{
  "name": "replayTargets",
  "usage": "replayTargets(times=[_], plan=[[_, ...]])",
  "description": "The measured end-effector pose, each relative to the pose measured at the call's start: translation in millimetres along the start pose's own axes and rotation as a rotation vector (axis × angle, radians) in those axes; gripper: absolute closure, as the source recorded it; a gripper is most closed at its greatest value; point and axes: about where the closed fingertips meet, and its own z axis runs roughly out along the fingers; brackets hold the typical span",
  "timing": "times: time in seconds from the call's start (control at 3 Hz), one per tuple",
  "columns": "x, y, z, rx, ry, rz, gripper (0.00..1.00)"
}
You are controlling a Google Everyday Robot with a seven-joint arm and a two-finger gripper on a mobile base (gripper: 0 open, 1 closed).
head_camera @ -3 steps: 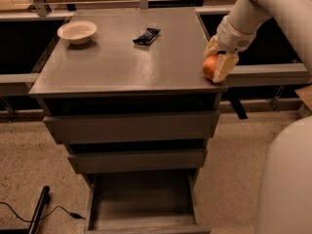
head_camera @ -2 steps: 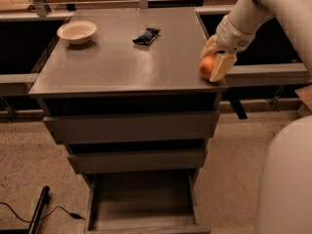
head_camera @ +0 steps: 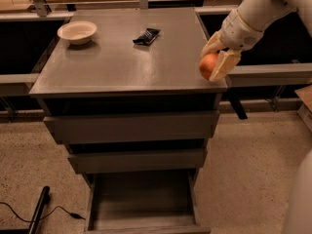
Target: Place orange into bottom drawer
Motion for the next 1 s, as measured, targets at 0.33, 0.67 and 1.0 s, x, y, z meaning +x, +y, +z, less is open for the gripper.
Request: replayTargets(times=[0.33, 0.67, 1.0], plan=[[-38, 34, -46, 0.086, -0.053, 0.045, 1.00], [-88, 73, -85, 0.224, -0.111, 0.106, 1.00], [-91, 91, -77, 0.273, -0.116, 0.143, 1.00]])
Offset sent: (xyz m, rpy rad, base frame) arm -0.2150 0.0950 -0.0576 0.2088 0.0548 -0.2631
